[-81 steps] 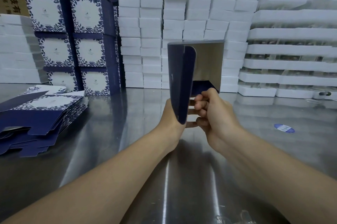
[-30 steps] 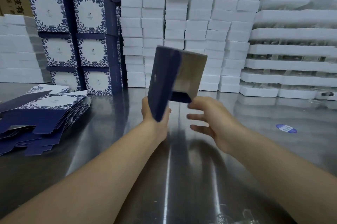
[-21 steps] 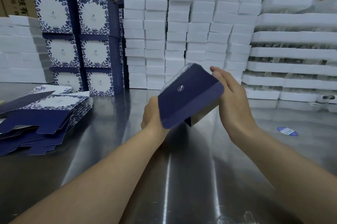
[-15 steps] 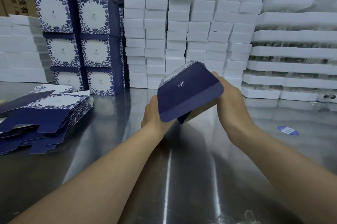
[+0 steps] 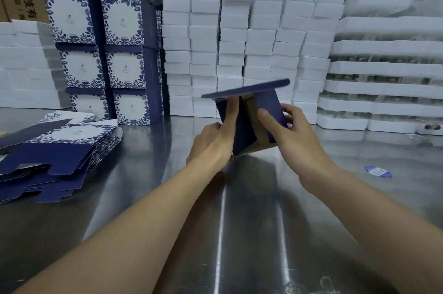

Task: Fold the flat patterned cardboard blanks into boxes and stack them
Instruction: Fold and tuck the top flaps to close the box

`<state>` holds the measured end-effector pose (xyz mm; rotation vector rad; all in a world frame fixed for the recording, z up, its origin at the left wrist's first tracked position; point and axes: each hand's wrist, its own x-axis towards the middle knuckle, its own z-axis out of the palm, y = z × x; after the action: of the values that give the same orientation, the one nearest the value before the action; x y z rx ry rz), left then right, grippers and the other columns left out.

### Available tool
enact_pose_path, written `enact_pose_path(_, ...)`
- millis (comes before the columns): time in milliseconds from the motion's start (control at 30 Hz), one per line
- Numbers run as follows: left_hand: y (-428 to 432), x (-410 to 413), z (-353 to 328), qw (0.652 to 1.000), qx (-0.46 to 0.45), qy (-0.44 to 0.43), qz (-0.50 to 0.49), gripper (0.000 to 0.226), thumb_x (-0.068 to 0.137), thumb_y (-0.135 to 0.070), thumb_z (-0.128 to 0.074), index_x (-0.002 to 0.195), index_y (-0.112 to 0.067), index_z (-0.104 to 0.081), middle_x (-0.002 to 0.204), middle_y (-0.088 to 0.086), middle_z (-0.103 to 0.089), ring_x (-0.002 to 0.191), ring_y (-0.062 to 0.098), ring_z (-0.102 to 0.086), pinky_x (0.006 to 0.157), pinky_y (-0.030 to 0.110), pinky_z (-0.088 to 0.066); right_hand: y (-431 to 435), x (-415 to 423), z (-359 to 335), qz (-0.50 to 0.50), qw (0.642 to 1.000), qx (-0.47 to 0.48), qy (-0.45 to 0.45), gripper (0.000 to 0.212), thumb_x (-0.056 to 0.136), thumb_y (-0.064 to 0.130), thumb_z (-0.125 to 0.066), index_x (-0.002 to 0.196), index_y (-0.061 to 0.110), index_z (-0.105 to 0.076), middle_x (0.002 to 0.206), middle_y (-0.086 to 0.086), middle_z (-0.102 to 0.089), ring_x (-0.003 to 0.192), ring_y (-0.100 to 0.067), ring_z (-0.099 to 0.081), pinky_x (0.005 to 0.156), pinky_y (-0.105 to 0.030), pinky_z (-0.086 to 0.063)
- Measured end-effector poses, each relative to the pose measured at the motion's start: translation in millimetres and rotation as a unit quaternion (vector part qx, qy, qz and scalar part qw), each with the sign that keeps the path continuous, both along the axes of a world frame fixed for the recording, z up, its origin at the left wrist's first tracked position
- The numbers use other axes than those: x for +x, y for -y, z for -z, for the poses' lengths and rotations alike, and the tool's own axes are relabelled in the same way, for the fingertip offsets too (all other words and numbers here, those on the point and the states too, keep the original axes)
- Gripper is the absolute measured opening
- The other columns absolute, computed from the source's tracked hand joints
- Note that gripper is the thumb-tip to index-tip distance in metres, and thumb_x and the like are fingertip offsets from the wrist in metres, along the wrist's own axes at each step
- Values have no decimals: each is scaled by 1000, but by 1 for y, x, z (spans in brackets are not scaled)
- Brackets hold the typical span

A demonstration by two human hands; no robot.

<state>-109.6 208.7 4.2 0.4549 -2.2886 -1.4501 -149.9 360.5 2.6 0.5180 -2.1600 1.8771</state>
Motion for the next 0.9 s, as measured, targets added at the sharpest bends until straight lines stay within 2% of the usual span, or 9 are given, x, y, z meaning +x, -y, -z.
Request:
enact_pose_path(100,-2,-3,7,996,-68,-50,12,96,62,-108,-12,93,-29,-56,101,-1,-69,85,19,-63,83,48,-58,-6,-4,2,71,996,50,7,52,87,56,-78,116,18,-58,105,3,-69,93,-16,-69,78,-35,-58)
enact_pose_path(167,-2,-7,9,993,-36,-110,21,83,69,-105,-31,88,-26,-48,99,1,-66,89,24,-65,80,53,-62,-10,-8,2,109,989,92,23,53,94,54,-72,100,3,-61,92,-11,-70,80,-28,-68,69,-39,-52)
enact_pose_path(300,-5,-11,7,961,71,-267,10,46,89,-62,-75,112,-29,-52,120,-1,-58,115,20,-63,93,52,-60,-12,-11,1,82,983,85,138,30,102,37,-55,96,10,-67,62,-1,-70,42,-10,-62,51,-26,-37)
enact_pose_path(367,-9,-10,5,957,94,-276,1,64,88,-53,-80,137,-33,-46,137,-5,-50,128,15,-55,106,45,-53,-12,-11,5,53,979,18,198,24,102,31,-53,90,14,-66,52,5,-64,40,-7,-58,44,-22,-33)
enact_pose_path(467,-17,-9,6,978,159,-125,59,87,88,-67,-73,158,-31,-36,151,-2,-48,134,21,-55,111,46,-51,-5,-9,5,36,972,-90,214,28,106,35,-54,91,15,-67,57,7,-64,44,-5,-58,45,-23,-38)
enact_pose_path(567,-30,-7,12,966,193,13,173,60,98,-69,-55,135,-23,-65,123,4,-73,107,22,-75,100,49,-60,2,-1,5,2,976,-117,181,35,108,43,-54,100,15,-73,66,6,-68,50,-5,-61,46,-22,-46)
enact_pose_path(667,-40,-11,19,957,228,-11,180,52,108,-60,-39,111,-22,-74,94,1,-82,89,19,-78,89,44,-65,11,9,5,-43,978,-105,173,37,107,44,-56,96,14,-74,62,7,-69,51,-7,-63,48,-22,-47)
enact_pose_path(767,-39,-11,15,950,281,-43,133,50,111,-45,-38,79,-18,-66,56,-6,-65,56,12,-64,71,38,-61,17,16,2,-71,974,-92,196,41,105,43,-58,75,16,-64,59,4,-61,49,-9,-56,49,-24,-46)
enact_pose_path(900,-31,-9,13,948,295,-41,113,55,109,-39,-39,58,-18,-48,46,-1,-45,49,18,-44,65,33,-45,25,23,7,-106,972,-74,196,40,104,34,-59,68,16,-58,63,-4,-57,54,-14,-53,55,-28,-42)
